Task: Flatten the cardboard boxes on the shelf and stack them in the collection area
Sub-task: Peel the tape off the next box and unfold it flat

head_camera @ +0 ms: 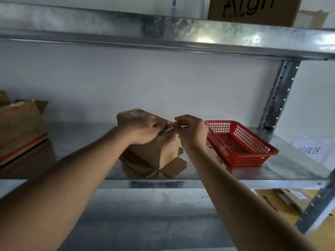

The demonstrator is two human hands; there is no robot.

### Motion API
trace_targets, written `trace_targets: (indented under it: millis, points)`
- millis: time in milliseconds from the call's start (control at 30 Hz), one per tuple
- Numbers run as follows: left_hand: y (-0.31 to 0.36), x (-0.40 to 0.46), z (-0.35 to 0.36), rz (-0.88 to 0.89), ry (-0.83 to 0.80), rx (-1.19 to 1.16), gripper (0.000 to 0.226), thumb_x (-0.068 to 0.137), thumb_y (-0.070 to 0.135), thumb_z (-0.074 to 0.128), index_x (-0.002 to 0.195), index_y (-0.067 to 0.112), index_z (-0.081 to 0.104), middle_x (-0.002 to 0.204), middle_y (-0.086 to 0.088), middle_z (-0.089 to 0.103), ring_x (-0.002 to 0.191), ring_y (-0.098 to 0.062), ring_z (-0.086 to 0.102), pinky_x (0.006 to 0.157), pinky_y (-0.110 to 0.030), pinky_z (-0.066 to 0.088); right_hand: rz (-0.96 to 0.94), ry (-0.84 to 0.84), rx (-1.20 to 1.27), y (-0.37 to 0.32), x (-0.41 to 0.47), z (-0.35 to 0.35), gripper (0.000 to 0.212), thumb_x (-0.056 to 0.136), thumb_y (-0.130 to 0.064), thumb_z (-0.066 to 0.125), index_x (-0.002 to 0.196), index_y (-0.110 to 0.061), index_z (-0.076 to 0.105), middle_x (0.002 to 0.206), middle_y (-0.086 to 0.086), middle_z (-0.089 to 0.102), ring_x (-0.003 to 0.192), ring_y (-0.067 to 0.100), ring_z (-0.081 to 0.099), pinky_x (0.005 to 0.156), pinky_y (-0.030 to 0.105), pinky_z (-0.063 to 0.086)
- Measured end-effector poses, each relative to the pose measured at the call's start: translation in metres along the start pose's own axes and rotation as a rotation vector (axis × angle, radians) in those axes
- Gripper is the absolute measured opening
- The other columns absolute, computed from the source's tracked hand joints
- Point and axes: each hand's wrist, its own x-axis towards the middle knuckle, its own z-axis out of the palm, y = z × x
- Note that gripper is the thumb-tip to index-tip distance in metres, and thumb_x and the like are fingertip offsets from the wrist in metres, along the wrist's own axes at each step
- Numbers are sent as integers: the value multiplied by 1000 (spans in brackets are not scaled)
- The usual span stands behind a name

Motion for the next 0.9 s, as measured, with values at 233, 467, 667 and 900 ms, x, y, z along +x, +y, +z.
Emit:
trace_targets:
  millis: [233,467,667,900]
  points:
    - [-2,-2,-20,22,-81,158,41,105,65,26,142,65,42,134,-2,42,141,-34,35,112,-49,28,-209,-33,-272,2,-3,7,15,96,-20,68,98,-23,82,95,0,80,85,19,71,64,26,36]
    - [0,26,-15,114,-68,194,29,104,58,26,124,57,48,110,-2,33,125,-35,31,106,-54,26,-263,-171,-363,2,-2,2,38,94,5,47,110,-10,79,108,12,76,97,28,68,73,30,47]
    - [-12,38,-5,209,-37,127,29,106,57,25,126,54,46,122,-2,38,127,-30,37,105,-51,31,-302,-189,-426,1,-3,3,38,97,4,52,120,-13,76,108,11,77,94,28,71,71,34,55]
    - [-29,38,-2,340,-3,2,38,108,51,30,139,45,52,147,5,50,132,-20,49,107,-50,43,-350,-13,-438,-8,-10,13,36,88,-4,51,98,-17,83,86,6,79,73,26,73,64,42,58]
